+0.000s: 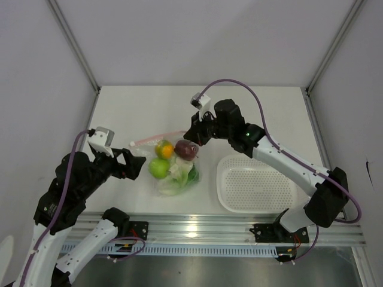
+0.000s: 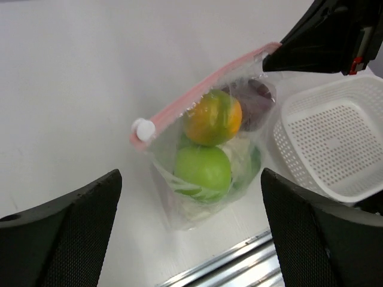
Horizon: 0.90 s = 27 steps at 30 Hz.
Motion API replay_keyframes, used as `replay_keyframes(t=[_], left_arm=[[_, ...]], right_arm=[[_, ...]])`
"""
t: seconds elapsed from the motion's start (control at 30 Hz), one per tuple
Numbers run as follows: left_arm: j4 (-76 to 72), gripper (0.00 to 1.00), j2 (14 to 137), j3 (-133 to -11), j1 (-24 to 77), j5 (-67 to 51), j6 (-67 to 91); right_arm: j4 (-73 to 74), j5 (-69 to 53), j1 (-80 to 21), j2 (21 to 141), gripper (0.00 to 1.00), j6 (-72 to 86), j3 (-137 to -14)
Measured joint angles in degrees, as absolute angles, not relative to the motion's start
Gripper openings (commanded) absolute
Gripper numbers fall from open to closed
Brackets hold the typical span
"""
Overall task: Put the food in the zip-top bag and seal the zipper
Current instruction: Zip the zipper food storage bag at the center of the board, then place the zipper food storage bag at the center of the board.
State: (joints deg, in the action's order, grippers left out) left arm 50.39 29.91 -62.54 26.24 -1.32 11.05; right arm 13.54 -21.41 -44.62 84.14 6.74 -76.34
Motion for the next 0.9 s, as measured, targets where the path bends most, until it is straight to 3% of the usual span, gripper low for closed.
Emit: replay_keyframes(t=[0.3, 0.6, 0.8, 0.87, 0.9], left_arm=[[44.6, 0.99, 28.88, -63.11, 26.24, 9.13, 11.75], [41.98, 0.99, 27.79, -62.76, 26.24, 4.82, 14.87], [40.86, 1.0, 25.19, -55.72, 26.24, -3.16, 19.31], [40.91, 1.0, 24.67, -54.61, 26.24, -4.62, 20.16], [40.93, 0.99, 24.38, -54.35, 26.24, -5.32, 20.67]], right_arm=[[13.37, -18.44, -43.66, 94.19, 0.0, 8.4, -83.9], [10.98, -18.72, -36.16, 113.38, 0.0, 8.6, -98.0], [13.65, -19.05, -32.62, 129.27, 0.15, 8.43, -112.64], [14.0, -19.0, -32.03, 131.48, 0.34, 8.47, -113.91], [14.35, -18.96, -31.83, 132.11, 0.48, 8.38, -114.39]])
